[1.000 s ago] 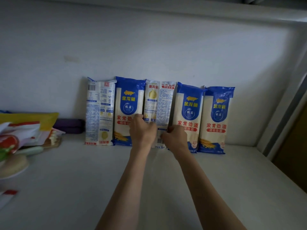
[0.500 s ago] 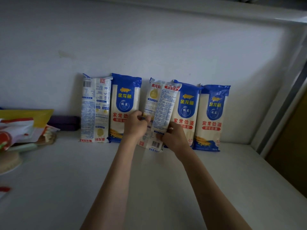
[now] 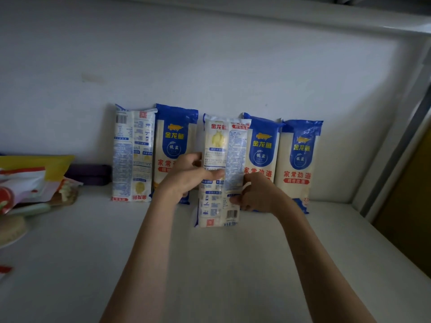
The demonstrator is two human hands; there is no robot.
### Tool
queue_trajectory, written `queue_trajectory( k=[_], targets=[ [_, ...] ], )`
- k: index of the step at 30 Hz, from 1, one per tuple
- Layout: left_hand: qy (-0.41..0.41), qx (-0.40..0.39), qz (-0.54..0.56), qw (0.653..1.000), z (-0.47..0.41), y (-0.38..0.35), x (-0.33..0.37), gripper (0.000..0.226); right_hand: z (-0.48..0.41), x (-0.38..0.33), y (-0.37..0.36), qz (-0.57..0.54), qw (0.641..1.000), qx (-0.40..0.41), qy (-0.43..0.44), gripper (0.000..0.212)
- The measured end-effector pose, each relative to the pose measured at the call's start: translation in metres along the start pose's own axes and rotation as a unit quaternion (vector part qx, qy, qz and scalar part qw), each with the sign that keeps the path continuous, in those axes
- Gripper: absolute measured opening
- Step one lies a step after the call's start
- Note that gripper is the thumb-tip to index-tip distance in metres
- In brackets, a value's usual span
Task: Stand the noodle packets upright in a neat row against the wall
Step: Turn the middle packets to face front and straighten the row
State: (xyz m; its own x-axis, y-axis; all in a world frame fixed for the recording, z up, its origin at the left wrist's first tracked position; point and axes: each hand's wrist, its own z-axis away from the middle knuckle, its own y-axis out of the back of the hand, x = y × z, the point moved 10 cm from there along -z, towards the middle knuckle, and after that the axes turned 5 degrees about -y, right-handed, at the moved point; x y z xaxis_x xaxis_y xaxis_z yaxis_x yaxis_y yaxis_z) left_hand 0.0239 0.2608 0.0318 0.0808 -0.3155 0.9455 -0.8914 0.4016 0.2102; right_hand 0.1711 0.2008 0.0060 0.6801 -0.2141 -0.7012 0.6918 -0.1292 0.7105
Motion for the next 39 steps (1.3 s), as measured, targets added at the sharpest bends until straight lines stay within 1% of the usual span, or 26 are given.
queue_trajectory(
  k=[2,4,6,7,9,10,11,12,15,16,17,18,19,20,22,23,24,26,29,32,34,36,38,39],
  targets=[
    [-0.016,0.004,-0.030,0.999,0.002,0.000,0.010,0.034,0.006,-0.002,-0.004,0.040,0.997,-0.043,-0.045,0.025],
    [-0.033,0.012,-0.073,0.997,0.003,-0.001,0.020,0.038,0.015,-0.003,-0.016,0.038,0.991,-0.107,-0.074,0.039],
    [-0.050,0.017,-0.118,0.992,0.004,-0.005,0.030,0.042,0.022,-0.006,-0.027,0.030,0.987,-0.138,-0.082,0.058],
    [-0.055,0.017,-0.138,0.989,0.004,-0.007,0.034,0.043,0.023,-0.006,-0.031,0.023,0.987,-0.131,-0.084,0.072],
    [-0.061,0.018,-0.165,0.984,0.002,-0.012,0.040,0.043,0.021,-0.002,-0.033,-0.004,0.990,-0.094,-0.104,0.100],
    [-0.057,0.015,-0.171,0.983,0.001,-0.016,0.042,0.042,0.019,-0.001,-0.032,-0.020,0.991,-0.076,-0.108,0.107],
    [-0.050,0.008,-0.171,0.984,0.001,-0.019,0.042,0.042,0.018,-0.002,-0.030,-0.034,0.992,-0.061,-0.103,0.107],
    [-0.040,-0.001,-0.164,0.986,0.002,-0.022,0.041,0.044,0.016,-0.002,-0.028,-0.049,0.993,-0.057,-0.092,0.101],
    [0.007,-0.050,-0.106,0.993,0.006,-0.026,0.030,0.061,0.018,0.000,-0.018,-0.110,0.990,-0.080,-0.049,0.060],
    [0.016,-0.077,-0.071,0.994,0.008,-0.028,0.028,0.069,0.021,0.003,-0.016,-0.132,0.986,-0.097,-0.032,0.056],
    [0.022,-0.100,-0.027,0.994,0.009,-0.031,0.026,0.074,0.023,0.005,-0.014,-0.152,0.982,-0.114,-0.019,0.058],
    [0.026,-0.107,0.028,0.994,0.009,-0.031,0.024,0.073,0.026,0.009,-0.014,-0.171,0.976,-0.134,-0.008,0.063],
    [0.026,-0.097,0.082,0.992,0.007,-0.030,0.023,0.068,0.028,0.012,-0.015,-0.195,0.968,-0.156,0.000,0.066],
    [0.023,-0.078,0.124,0.989,0.003,-0.027,0.022,0.058,0.028,0.016,-0.017,-0.221,0.959,-0.178,0.007,0.069],
    [0.009,-0.060,0.153,0.986,-0.002,-0.027,0.019,0.029,0.030,0.021,-0.021,-0.266,0.940,-0.214,0.019,0.070],
    [0.007,-0.075,0.155,0.985,-0.002,-0.031,0.017,0.018,0.031,0.023,-0.022,-0.277,0.933,-0.227,0.027,0.070],
    [0.006,-0.103,0.159,0.982,0.000,-0.037,0.017,0.014,0.031,0.025,-0.023,-0.282,0.928,-0.241,0.035,0.071],
    [-0.003,-0.139,0.157,0.978,0.004,-0.045,0.020,0.016,0.035,0.027,-0.022,-0.281,0.922,-0.262,0.042,0.070],
    [-0.038,-0.102,0.099,0.989,0.004,-0.042,0.030,0.025,0.039,0.030,-0.015,-0.277,0.920,-0.274,0.036,0.067],
    [-0.066,-0.045,0.069,0.994,0.004,-0.037,0.039,0.030,0.038,0.037,-0.004,-0.272,0.928,-0.255,0.014,0.065],
    [-0.079,0.002,0.040,0.996,0.002,-0.033,0.043,0.038,0.037,0.042,0.001,-0.266,0.930,-0.254,-0.003,0.067],
    [-0.082,0.056,0.020,0.995,0.001,-0.027,0.045,0.048,0.036,0.043,0.001,-0.228,0.941,-0.248,-0.016,0.061],
    [-0.078,0.078,0.014,0.994,-0.001,-0.026,0.044,0.054,0.030,0.043,0.005,-0.162,0.967,-0.196,-0.029,0.049],
    [-0.070,0.066,0.010,0.995,-0.001,-0.028,0.043,0.054,0.026,0.042,0.009,-0.143,0.976,-0.161,-0.034,0.044]
  ],
)
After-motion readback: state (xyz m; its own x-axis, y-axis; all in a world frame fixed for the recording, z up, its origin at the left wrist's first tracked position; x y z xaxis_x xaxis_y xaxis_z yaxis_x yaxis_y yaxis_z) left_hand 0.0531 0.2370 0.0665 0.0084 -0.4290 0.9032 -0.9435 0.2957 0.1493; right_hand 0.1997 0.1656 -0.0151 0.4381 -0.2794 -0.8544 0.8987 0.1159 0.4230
